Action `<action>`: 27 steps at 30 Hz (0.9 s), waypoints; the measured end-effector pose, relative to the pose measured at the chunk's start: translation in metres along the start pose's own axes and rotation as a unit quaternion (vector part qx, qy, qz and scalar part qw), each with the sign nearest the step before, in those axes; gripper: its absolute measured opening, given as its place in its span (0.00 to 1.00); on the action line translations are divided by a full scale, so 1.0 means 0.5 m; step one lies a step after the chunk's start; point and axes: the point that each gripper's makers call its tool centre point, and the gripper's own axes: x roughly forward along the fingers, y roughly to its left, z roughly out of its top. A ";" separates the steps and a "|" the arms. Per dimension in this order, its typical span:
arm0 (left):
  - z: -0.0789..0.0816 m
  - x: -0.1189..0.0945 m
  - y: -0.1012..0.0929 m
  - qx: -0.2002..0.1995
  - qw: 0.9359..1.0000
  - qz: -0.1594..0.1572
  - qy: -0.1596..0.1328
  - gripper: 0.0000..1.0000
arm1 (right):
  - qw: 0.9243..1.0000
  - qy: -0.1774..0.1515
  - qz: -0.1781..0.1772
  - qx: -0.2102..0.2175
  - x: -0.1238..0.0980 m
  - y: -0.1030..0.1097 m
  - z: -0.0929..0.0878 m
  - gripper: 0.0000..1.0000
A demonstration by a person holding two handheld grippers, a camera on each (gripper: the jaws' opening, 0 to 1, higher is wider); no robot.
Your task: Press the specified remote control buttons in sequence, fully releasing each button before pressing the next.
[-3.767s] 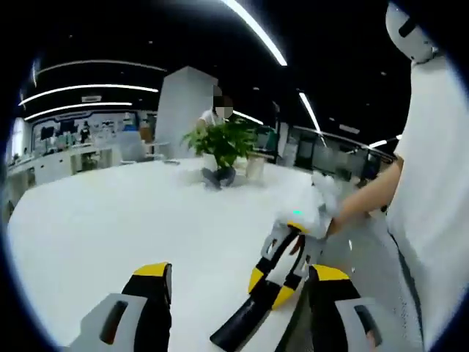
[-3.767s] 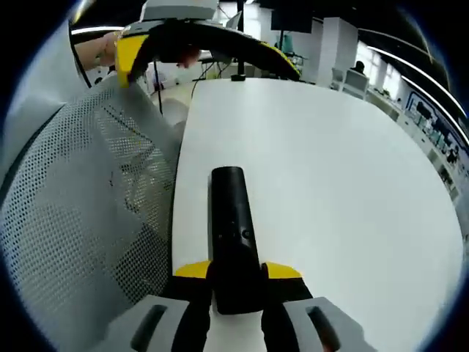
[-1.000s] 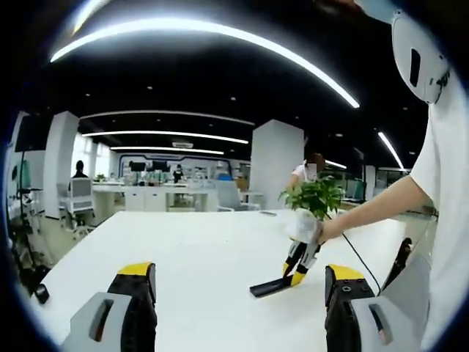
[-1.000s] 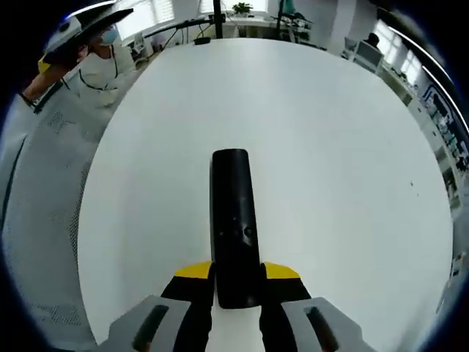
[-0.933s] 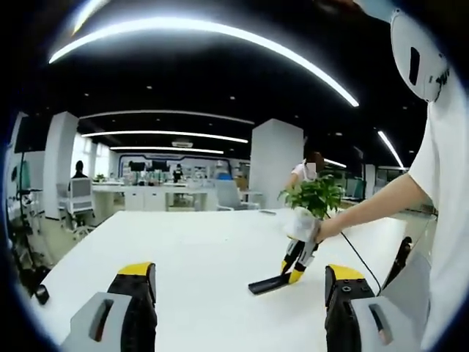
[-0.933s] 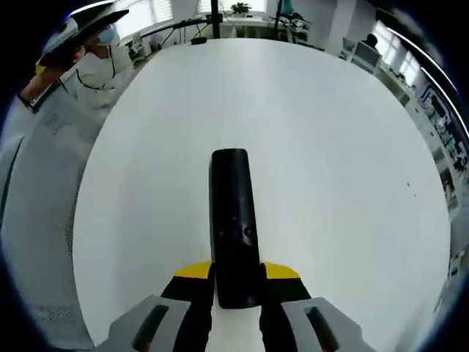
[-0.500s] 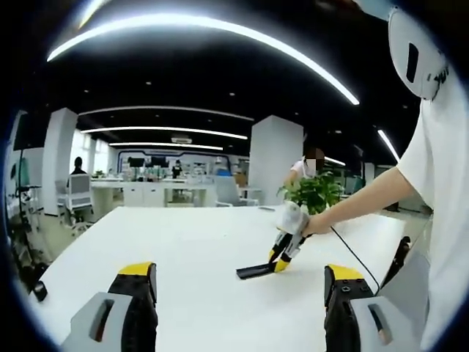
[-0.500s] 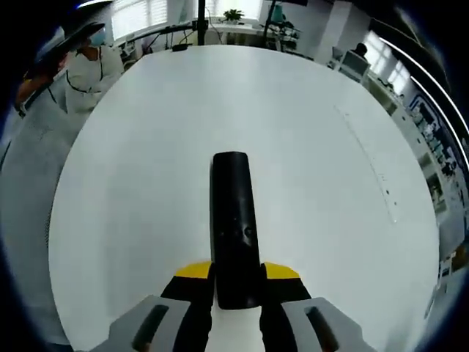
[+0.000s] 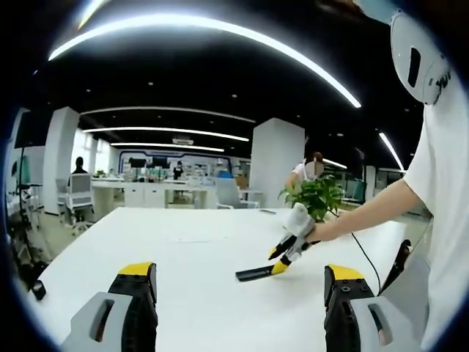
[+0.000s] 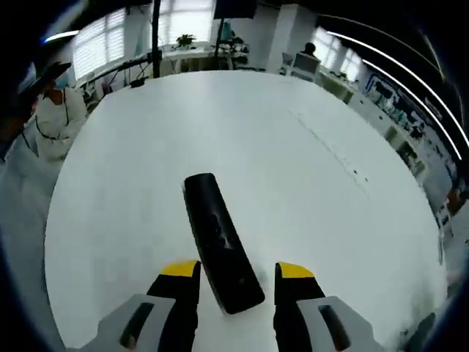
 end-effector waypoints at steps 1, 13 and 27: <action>-0.001 0.001 0.000 -0.001 1.000 0.000 0.000 0.98 | 0.999 -0.023 -0.005 0.024 -0.008 0.001 0.005 0.43; -0.004 0.012 -0.012 -0.010 1.000 -0.009 -0.002 0.97 | 0.925 -0.293 -0.066 0.231 -0.204 0.026 0.044 0.73; -0.004 0.024 -0.025 -0.003 1.000 -0.025 -0.001 0.97 | 0.894 -0.338 -0.170 0.240 -0.406 0.108 -0.028 0.83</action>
